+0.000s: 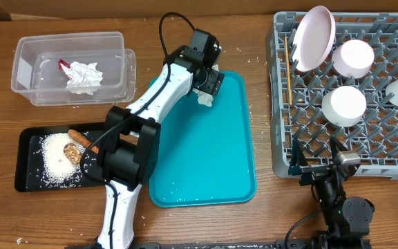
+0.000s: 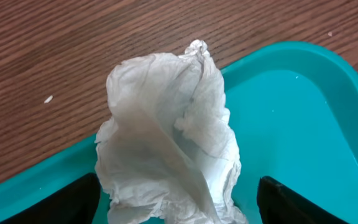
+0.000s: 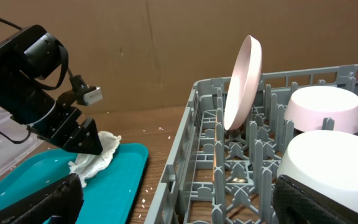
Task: Sort waste into correct bins and load items into the dishwasher
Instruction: 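Reach the left gripper to the second white tissue and grasp it, then carry the second tissue to the clear bin and drop it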
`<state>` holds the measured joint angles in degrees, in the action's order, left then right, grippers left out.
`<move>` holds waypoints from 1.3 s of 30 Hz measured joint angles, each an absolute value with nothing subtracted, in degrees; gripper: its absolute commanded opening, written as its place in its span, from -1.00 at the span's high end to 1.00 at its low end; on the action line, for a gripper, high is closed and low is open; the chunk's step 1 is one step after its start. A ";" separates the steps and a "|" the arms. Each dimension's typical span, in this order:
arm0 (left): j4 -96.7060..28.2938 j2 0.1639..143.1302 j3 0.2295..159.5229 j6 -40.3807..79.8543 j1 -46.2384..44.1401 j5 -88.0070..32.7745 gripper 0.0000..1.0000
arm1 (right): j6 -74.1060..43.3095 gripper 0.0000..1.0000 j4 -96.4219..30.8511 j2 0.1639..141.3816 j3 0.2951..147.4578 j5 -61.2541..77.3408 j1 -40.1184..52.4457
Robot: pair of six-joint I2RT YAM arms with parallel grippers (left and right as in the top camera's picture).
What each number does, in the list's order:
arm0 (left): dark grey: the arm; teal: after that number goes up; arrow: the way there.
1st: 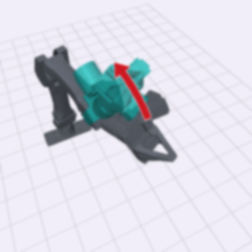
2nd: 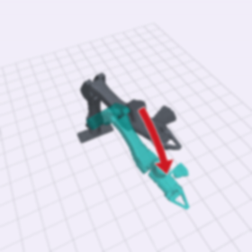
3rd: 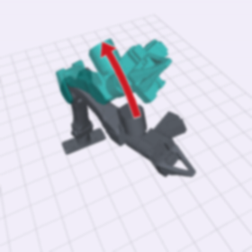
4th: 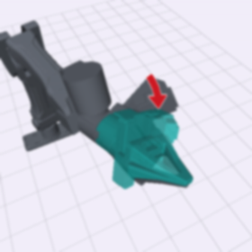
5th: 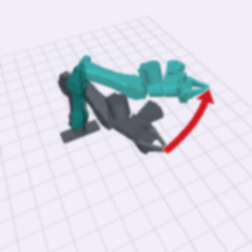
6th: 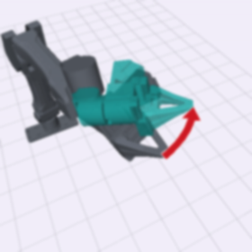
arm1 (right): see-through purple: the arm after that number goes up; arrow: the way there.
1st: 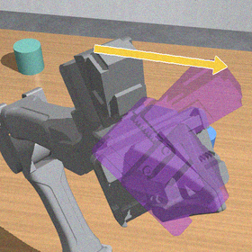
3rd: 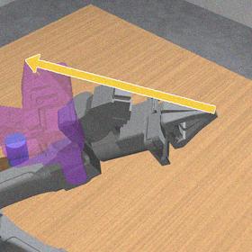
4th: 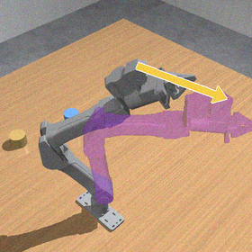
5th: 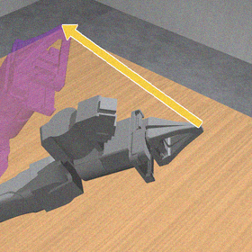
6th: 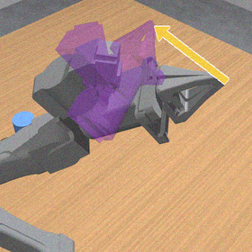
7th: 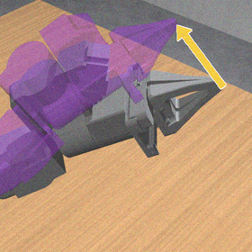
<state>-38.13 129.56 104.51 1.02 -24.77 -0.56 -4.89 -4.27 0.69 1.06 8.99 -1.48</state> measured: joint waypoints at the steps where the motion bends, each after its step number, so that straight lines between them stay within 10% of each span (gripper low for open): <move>1: -38.24 129.56 104.51 0.80 -24.77 -0.54 -0.37 | -4.86 -1.00 -4.29 0.69 1.06 8.99 -1.48; 16: -41.58 130.04 104.51 0.23 -24.77 -0.14 -0.33 | -4.89 -1.00 -4.29 0.69 1.06 8.99 -1.45; 25: -42.02 131.87 104.51 -0.03 -24.77 -0.10 0.78 | -4.86 -1.00 -4.27 0.69 1.06 8.99 -1.48; 39: -50.17 119.15 107.28 2.90 -24.14 6.39 0.92 | -4.86 -1.00 -4.29 0.69 1.06 8.99 -1.48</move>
